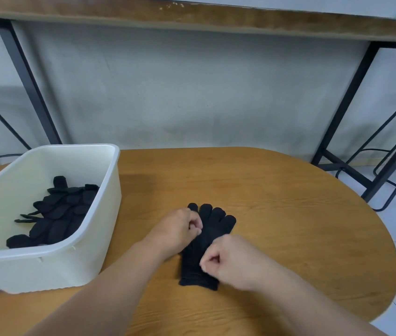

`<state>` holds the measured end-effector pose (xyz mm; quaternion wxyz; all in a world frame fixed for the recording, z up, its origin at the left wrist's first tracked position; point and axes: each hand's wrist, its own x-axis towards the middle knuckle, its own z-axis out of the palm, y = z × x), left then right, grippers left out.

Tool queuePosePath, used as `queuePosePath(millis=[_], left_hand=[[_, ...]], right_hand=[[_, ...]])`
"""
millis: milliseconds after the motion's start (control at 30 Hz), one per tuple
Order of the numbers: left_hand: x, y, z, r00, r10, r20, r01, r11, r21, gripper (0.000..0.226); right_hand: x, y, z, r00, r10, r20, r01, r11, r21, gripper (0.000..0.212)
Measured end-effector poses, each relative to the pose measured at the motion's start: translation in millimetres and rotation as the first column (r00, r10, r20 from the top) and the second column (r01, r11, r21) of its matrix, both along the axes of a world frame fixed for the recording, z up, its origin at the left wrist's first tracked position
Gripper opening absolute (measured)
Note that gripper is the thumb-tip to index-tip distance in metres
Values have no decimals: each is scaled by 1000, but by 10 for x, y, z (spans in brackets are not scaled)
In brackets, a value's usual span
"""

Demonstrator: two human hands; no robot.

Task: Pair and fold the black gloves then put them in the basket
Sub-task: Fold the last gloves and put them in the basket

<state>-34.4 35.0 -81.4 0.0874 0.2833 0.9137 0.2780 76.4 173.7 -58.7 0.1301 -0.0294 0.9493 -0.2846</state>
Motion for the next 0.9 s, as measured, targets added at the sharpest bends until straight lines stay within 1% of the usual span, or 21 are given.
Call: queuePosePath(millis=[33,67,100,133,167,200,233,267,300,367,433,467,533,567,600,700,733,767,800,867,900], left_hand=[[31,-16,-35,1000,-23,-6,23,999,-23,8],[68,-50,-72,999,-28,-20,27,999,-30,8],[90,-51,-103,999,-30,-40,29,999,-20,9],[110,-52,-126,998,-33,-55,32,999,-12,11],[133,-61,-144,997,-40,-68,40,999,-6,15],[156,-82,-152,996,-51,-76,51,999,-4,19],[173,-103,-154,994,-67,-85,67,998,-5,23],[189,-126,-157,993,-84,-84,83,996,-10,28],[200,-151,-153,992,-101,-75,100,995,-16,33],[221,-211,-138,990,-133,-34,132,991,-29,43],[235,-253,-117,987,-160,2,160,986,-47,53],[237,-266,-110,985,-169,19,170,984,-62,59],[246,-281,-98,983,-183,33,185,978,-99,70],[253,-284,-92,982,-186,31,188,976,-114,74],[260,-287,-89,982,-185,32,187,974,-124,77],[292,-296,-76,981,-188,44,193,971,-143,88],[306,-302,-76,981,-189,43,193,970,-149,92],[323,-309,-74,981,-188,39,192,969,-155,95],[341,-314,-71,981,-189,30,192,968,-165,98],[391,-324,-68,980,-199,-1,195,962,-192,103],[423,-327,-70,977,-211,-16,203,957,-206,104]], right_hand=[[-70,59,9,995,-98,12,99,991,-88,26],[-152,92,10,978,-209,19,209,959,-190,25],[-241,134,16,944,-327,37,323,898,-299,23],[-327,155,23,902,-422,91,420,811,-408,20],[-407,165,14,862,-474,180,493,704,-511,19],[-473,163,-1,829,-481,286,547,592,-591,18],[-530,162,-17,803,-462,376,587,499,-638,19],[-573,177,-38,780,-450,435,616,431,-659,19],[-618,204,-41,757,-461,462,639,380,-669,19],[-715,280,-19,694,-568,442,678,310,-666,20],[-769,304,22,648,-655,388,686,281,-671,19],[-771,282,34,664,-639,388,672,282,-685,19],[-741,199,21,732,-515,446,638,291,-712,17],[-720,155,0,749,-464,473,633,289,-718,17],[-708,123,-25,750,-454,481,633,282,-721,19],[-725,142,-19,691,-587,422,655,262,-709,20],[-704,155,3,680,-610,407,658,261,-707,19],[-665,159,24,690,-597,410,650,262,-713,18],[-588,142,49,719,-551,423,637,279,-719,17],[-402,83,42,779,-422,464,614,361,-702,15],[-318,61,0,789,-388,476,609,398,-686,14]])
